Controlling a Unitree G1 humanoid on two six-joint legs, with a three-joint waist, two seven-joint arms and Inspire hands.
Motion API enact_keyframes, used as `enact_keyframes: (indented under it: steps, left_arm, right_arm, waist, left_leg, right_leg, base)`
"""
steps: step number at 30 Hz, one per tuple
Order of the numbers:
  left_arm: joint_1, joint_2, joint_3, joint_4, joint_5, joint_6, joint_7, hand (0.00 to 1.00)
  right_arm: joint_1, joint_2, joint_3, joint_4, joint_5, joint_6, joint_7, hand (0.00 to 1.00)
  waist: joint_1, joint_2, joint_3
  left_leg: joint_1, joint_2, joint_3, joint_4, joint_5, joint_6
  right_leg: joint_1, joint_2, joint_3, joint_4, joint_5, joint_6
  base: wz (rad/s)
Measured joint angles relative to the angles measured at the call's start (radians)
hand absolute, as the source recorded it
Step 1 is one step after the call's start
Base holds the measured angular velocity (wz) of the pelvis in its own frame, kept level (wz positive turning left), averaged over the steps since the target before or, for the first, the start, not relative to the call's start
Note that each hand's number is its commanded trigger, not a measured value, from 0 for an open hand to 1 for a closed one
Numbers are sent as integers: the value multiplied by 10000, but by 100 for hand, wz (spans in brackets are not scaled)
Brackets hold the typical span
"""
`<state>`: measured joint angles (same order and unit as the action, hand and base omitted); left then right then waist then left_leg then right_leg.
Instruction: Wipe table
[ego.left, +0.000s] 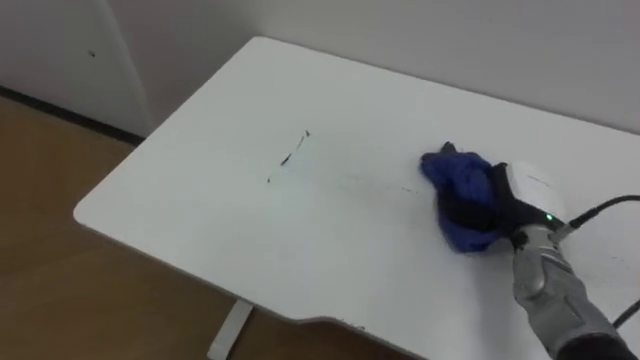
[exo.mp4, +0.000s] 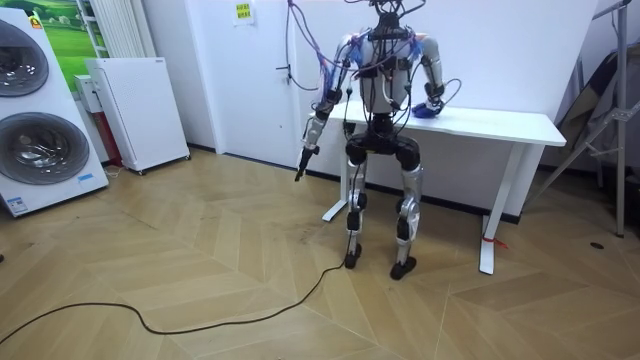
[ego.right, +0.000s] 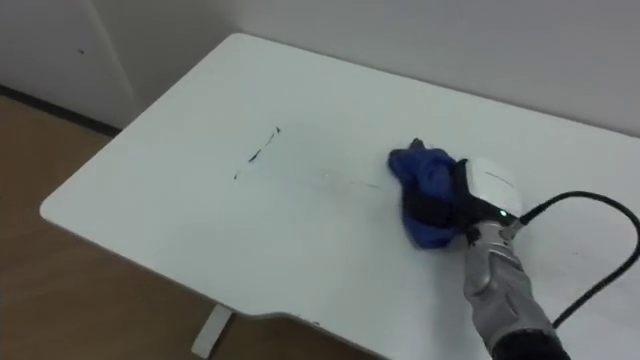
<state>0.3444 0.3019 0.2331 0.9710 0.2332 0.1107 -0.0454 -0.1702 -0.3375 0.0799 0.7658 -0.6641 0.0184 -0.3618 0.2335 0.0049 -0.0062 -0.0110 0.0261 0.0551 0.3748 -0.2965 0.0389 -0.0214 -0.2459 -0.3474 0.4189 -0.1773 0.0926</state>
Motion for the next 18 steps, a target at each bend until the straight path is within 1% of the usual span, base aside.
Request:
enact_keyframes:
  steps: [1,2,3,4,5,6,7,8,9,10,11,12,13,14,15,16,17,18]
  left_arm:
    - [-68,82,8,-98,3,-20,61,0]
    - [-108,115,35,-153,8,-45,105,0]
    - [-147,184,154,-281,7,-116,159,0]
    - [-208,193,255,-405,21,-121,187,0]
    - [-201,180,246,-512,28,-117,198,0]
    - [-198,136,184,-652,24,-117,189,0]
    - [-193,22,180,-720,25,-121,202,0]
    - [-194,-55,183,-729,19,-120,214,0]
    - [-175,-234,183,-782,16,-130,239,0]
    - [-141,-423,176,-797,20,-177,322,0]
    - [-120,-512,173,-799,21,-185,365,0]
    - [-54,-667,155,-792,60,-184,377,0]
    - [34,-751,68,-789,113,-185,369,0]
    - [91,-761,-18,-782,122,-191,360,0]
    - [261,-803,-51,-763,113,-230,346,0]
    - [425,-840,-126,-659,104,-216,332,0]
    - [530,-837,-224,-651,109,-201,303,0]
    - [686,-837,-330,-651,113,-165,180,0]
  right_arm:
    - [191,-165,-147,50,37,-54,-68,100]
    - [349,-214,-273,51,55,-71,-80,100]
    - [621,-247,-479,80,131,-77,-162,100]
    - [886,-253,-698,62,138,-93,-195,100]
    - [927,-261,-763,34,122,-96,-196,100]
    - [937,-280,-804,-37,108,-107,-162,100]
    - [907,-286,-796,-222,45,-109,7,100]
    - [900,-287,-794,-257,4,-119,100,100]
    - [898,-290,-794,-317,-55,-152,194,100]
    - [896,-289,-785,-347,-51,-176,273,100]
    - [873,-290,-740,-390,-51,-176,284,100]
    - [830,-286,-674,-424,-80,-174,350,100]
    - [818,-283,-623,-525,-91,-171,409,100]
    - [825,-282,-613,-626,-99,-159,492,100]
    - [799,-266,-566,-773,-217,-138,623,100]
    - [698,-267,-543,-904,-430,-69,792,100]
    - [659,-267,-517,-1077,-543,15,905,100]
    - [576,-271,-521,-1205,-654,124,991,100]
  waist:
    - [-215,-41,-31]
    - [-292,-80,-71]
    - [-378,-187,-148]
    - [-411,-257,-168]
    - [-431,-276,-169]
    - [-365,-322,-156]
    - [-317,-331,-145]
    - [-320,-321,-142]
    - [-309,-297,-136]
    - [-289,-272,-127]
    - [-259,-280,-119]
    - [-226,-278,-108]
    - [-143,-277,-95]
    - [-68,-279,-88]
    - [25,-278,-65]
    - [56,-226,-23]
    - [64,-183,28]
    - [61,-107,129]
  left_leg:
    - [-5,35,0,52,-10,-14]
    - [-15,68,18,58,-15,-42]
    - [-7,226,192,77,-37,-143]
    - [22,425,307,181,-110,-298]
    - [18,545,397,252,-151,-371]
    - [19,724,551,302,-179,-531]
    - [-8,912,670,351,-201,-686]
    - [-4,1012,722,353,-211,-760]
    - [19,1198,772,350,-203,-927]
    - [24,1373,809,330,-160,-1112]
    - [24,1423,791,309,-127,-1206]
    - [24,1602,754,244,-65,-1401]
    - [21,1774,697,227,-11,-1578]
    - [22,1845,676,233,4,-1651]
    - [26,1959,643,261,21,-1774]
    - [0,1984,573,399,26,-1812]
    - [-24,1970,568,471,26,-1813]
    - [-104,1878,563,642,24,-1803]
  right_leg:
    - [28,-313,50,-217,382,15]
    - [49,-413,18,-377,613,39]
    - [142,-529,45,-765,1104,117]
    - [266,-467,-2,-1040,1309,294]
    - [302,-368,-72,-1104,1268,353]
    - [307,-192,-213,-1118,1117,468]
    - [232,-65,-341,-1096,924,411]
    - [227,33,-390,-1100,836,365]
    - [209,200,-462,-1081,672,314]
    - [147,393,-514,-958,540,178]
    - [97,456,-589,-852,450,88]
    - [20,614,-692,-668,276,-76]
    - [-44,789,-676,-533,61,-204]
    - [-110,839,-666,-450,-68,-264]
    - [-232,922,-609,-150,-332,-362]
    - [-295,1015,-513,45,-542,-405]
    - [-323,1093,-370,120,-609,-458]
    - [-385,1186,-190,180,-696,-515]
  base:
    - [20]
    - [19]
    - [10]
    - [3]
    - [-21]
    - [-38]
    - [-41]
    - [-32]
    - [-20]
    - [-16]
    - [-8]
    - [0]
    - [0]
    - [0]
    - [0]
    - [0]
    - [14]
    - [11]
